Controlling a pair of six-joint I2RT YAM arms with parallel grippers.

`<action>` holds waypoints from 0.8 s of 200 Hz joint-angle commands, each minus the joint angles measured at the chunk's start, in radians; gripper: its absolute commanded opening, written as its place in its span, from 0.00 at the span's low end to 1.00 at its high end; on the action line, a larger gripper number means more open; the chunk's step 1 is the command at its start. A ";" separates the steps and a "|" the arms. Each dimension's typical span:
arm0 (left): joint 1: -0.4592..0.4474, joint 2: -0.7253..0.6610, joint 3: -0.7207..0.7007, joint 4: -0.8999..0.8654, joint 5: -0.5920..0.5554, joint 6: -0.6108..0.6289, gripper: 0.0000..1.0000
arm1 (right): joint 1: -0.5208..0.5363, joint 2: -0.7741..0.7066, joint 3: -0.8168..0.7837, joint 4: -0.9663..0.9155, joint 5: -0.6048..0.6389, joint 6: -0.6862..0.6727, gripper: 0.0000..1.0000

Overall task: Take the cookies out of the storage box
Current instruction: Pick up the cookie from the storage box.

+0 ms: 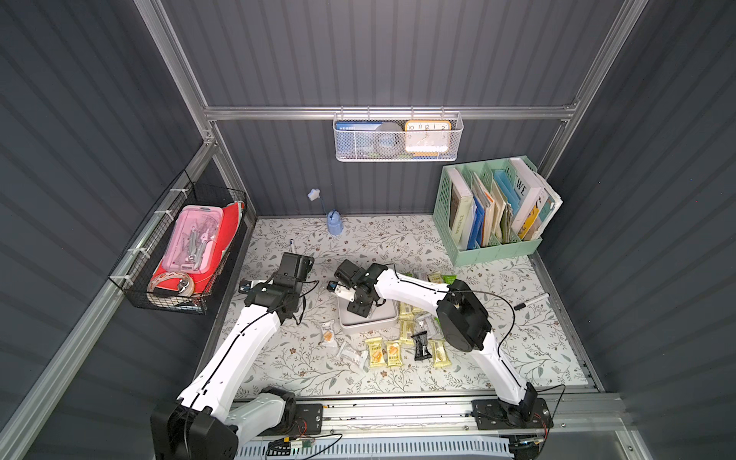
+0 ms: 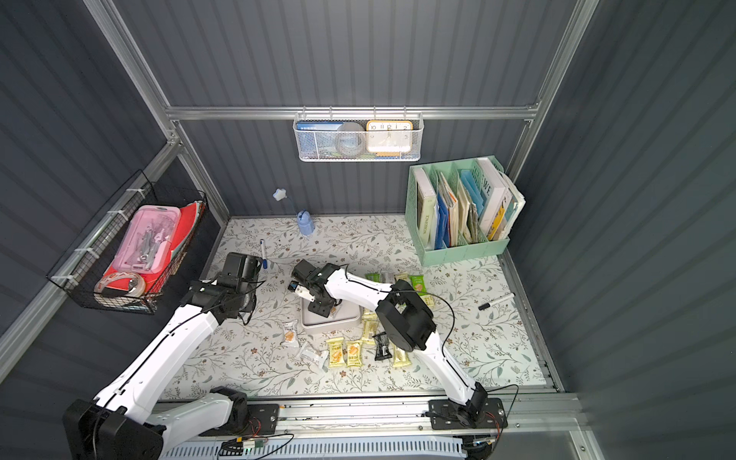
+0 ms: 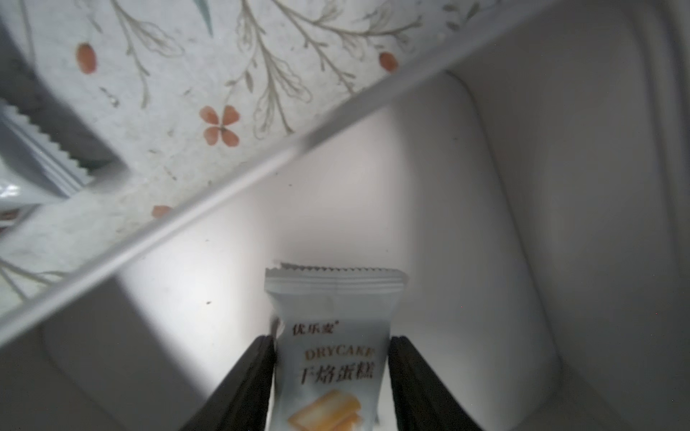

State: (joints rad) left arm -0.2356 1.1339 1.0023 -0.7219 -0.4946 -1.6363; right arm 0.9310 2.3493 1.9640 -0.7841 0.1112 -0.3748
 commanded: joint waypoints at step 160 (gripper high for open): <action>0.013 -0.003 0.041 -0.014 -0.004 0.053 0.61 | -0.004 -0.030 -0.089 0.002 0.006 0.203 0.37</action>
State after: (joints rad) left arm -0.2291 1.1324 1.0161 -0.7212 -0.4942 -1.6112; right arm 0.9295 2.3245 1.8938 -0.7616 0.1253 -0.1806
